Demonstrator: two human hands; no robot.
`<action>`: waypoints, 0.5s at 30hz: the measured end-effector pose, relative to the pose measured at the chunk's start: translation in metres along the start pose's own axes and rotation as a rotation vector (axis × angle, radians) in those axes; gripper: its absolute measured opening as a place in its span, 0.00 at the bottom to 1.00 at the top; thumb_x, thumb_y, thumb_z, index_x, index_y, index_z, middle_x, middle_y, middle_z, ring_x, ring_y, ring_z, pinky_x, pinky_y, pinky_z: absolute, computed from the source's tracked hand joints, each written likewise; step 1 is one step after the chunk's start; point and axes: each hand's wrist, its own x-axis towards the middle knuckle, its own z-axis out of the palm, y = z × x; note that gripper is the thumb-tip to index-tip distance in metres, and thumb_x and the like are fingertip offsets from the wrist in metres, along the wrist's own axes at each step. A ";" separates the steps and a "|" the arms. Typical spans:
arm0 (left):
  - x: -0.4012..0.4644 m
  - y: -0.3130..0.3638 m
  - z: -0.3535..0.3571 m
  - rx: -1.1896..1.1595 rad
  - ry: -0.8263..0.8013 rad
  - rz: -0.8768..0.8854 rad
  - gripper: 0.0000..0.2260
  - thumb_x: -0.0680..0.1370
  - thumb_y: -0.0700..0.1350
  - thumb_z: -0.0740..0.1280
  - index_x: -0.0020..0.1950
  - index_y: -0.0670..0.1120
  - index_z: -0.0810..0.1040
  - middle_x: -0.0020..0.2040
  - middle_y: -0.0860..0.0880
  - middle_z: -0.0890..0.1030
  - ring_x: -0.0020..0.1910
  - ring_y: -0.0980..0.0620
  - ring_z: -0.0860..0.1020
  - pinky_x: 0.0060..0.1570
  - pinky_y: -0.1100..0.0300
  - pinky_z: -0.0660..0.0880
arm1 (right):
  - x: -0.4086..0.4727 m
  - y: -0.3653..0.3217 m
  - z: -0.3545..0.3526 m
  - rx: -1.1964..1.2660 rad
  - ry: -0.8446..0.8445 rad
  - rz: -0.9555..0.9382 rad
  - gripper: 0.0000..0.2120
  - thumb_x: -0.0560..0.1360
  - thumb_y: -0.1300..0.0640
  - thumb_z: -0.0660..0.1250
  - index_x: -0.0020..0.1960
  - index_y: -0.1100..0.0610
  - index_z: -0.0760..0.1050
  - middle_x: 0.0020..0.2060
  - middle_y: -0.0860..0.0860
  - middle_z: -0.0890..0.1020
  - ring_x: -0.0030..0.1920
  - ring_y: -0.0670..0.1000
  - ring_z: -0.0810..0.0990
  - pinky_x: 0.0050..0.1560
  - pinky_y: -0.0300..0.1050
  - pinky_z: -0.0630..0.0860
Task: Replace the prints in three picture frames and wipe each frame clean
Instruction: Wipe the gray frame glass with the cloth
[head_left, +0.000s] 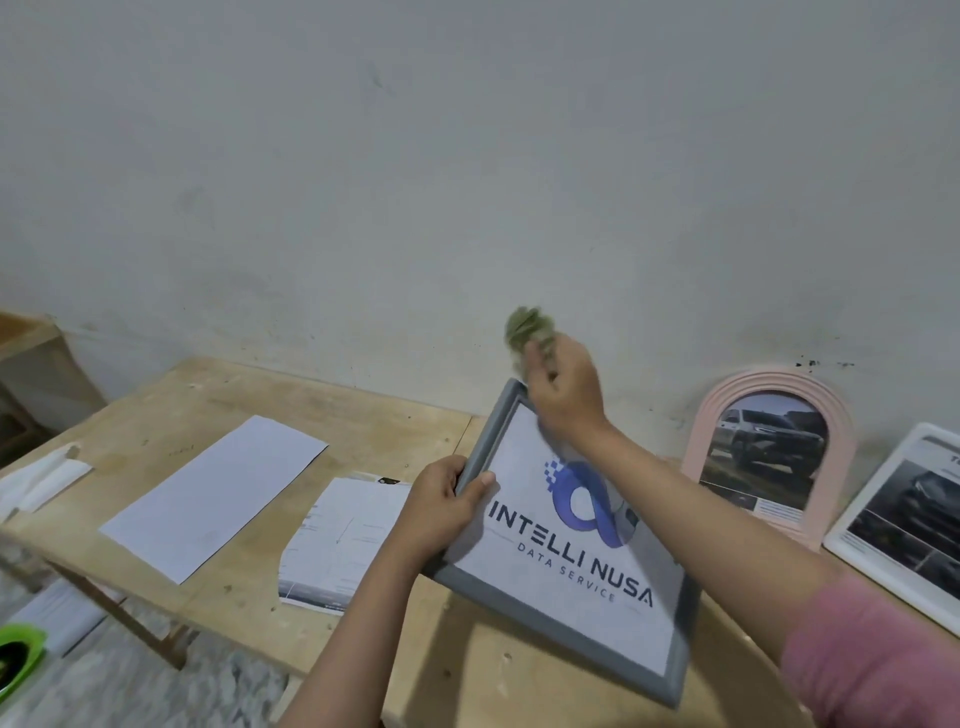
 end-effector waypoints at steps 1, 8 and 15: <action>0.000 0.001 0.001 -0.051 0.006 -0.006 0.13 0.78 0.48 0.66 0.35 0.47 0.70 0.30 0.51 0.68 0.28 0.56 0.66 0.31 0.65 0.63 | -0.012 0.004 0.004 -0.108 -0.155 -0.130 0.19 0.78 0.43 0.53 0.57 0.53 0.76 0.55 0.52 0.80 0.53 0.55 0.77 0.56 0.58 0.73; -0.008 -0.007 0.006 -0.240 0.107 -0.056 0.18 0.77 0.50 0.66 0.31 0.46 0.67 0.28 0.48 0.66 0.28 0.53 0.65 0.30 0.59 0.60 | -0.058 0.012 0.012 -0.270 -0.463 -0.408 0.34 0.70 0.65 0.57 0.74 0.49 0.59 0.75 0.43 0.52 0.76 0.50 0.48 0.68 0.67 0.39; -0.010 -0.013 0.000 -0.219 0.249 -0.134 0.20 0.78 0.55 0.62 0.33 0.45 0.63 0.27 0.50 0.62 0.27 0.55 0.61 0.26 0.65 0.58 | -0.046 0.014 -0.025 -0.151 -0.521 -0.283 0.29 0.65 0.72 0.58 0.62 0.56 0.77 0.59 0.55 0.80 0.60 0.56 0.78 0.60 0.45 0.72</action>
